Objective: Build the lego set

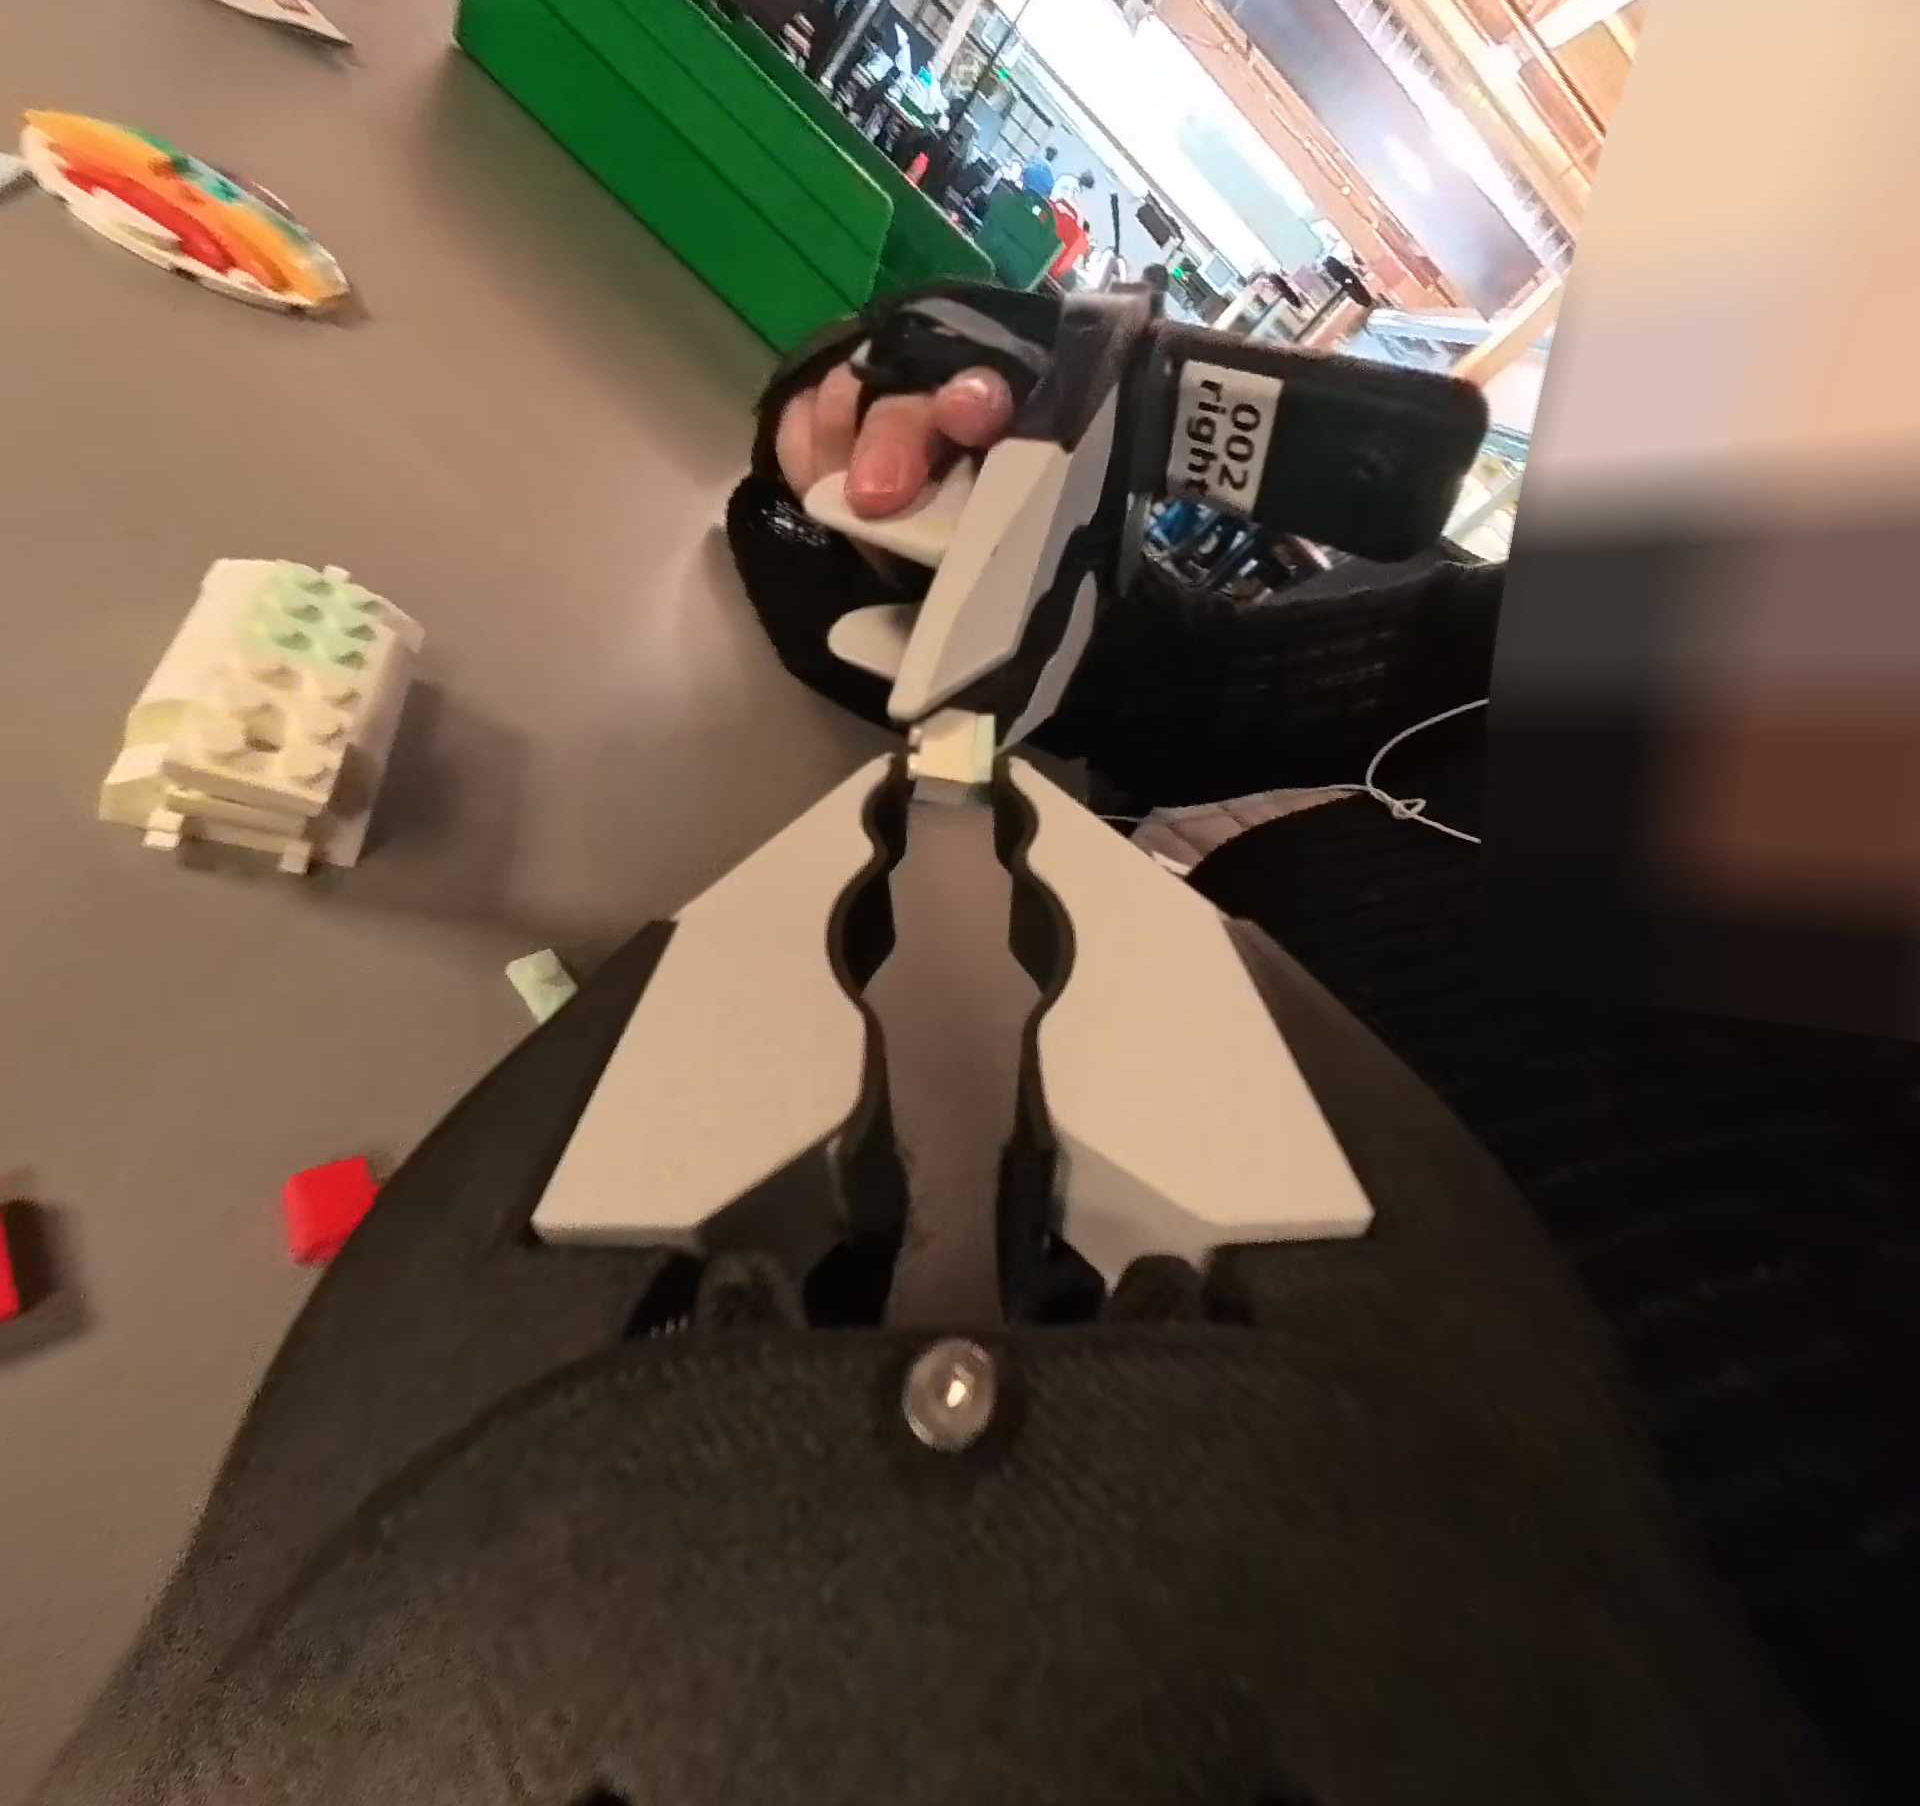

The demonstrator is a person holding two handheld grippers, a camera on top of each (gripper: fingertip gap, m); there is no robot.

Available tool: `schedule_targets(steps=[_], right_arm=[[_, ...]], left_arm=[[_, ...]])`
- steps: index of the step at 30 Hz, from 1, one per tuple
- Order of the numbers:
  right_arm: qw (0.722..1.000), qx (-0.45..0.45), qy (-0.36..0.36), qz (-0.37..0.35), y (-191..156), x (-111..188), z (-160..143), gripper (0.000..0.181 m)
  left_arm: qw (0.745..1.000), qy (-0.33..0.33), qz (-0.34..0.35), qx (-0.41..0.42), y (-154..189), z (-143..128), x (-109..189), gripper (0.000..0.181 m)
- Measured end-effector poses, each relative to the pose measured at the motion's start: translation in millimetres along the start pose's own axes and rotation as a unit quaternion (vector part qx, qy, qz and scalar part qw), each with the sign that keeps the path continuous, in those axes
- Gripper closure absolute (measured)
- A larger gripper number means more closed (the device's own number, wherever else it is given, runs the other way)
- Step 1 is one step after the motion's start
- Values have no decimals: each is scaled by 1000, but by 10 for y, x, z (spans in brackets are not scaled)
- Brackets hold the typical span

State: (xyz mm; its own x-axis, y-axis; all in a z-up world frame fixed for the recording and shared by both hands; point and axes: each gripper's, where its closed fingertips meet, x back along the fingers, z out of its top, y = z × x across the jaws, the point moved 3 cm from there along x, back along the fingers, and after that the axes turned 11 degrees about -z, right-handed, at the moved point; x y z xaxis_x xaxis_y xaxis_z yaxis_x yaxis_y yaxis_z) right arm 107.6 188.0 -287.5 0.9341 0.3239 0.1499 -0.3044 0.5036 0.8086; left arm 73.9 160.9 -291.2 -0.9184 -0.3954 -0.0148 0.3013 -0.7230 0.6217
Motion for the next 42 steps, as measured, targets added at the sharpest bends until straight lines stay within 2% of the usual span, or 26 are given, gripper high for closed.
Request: schedule_targets(steps=[1,17,22,26,33,37,40,42], right_arm=[[1000,0,2,3,-11,0,6,169],[998,-67,9,-2,111,30,64,176],[998,-57,3,-16,131,23,47,176],[999,-39,15,-29,130,20,89,175],[998,-41,48,-18,93,41,184,176],[993,-105,55,-6,120,43,166,169],[970,-225,81,41,151,69,146,154],[956,-273,89,57,175,81,117,156]], left_arm=[[1000,-1,-5,4,2,-9,-11,167],[996,71,-50,2,67,115,-19,166],[996,83,-28,-16,55,135,-20,166],[995,73,-14,-62,105,125,-13,167],[995,45,-51,-73,197,91,-16,167],[985,33,9,-169,197,103,-15,166],[960,14,86,-265,194,142,23,167],[946,4,108,-307,220,148,34,166]])
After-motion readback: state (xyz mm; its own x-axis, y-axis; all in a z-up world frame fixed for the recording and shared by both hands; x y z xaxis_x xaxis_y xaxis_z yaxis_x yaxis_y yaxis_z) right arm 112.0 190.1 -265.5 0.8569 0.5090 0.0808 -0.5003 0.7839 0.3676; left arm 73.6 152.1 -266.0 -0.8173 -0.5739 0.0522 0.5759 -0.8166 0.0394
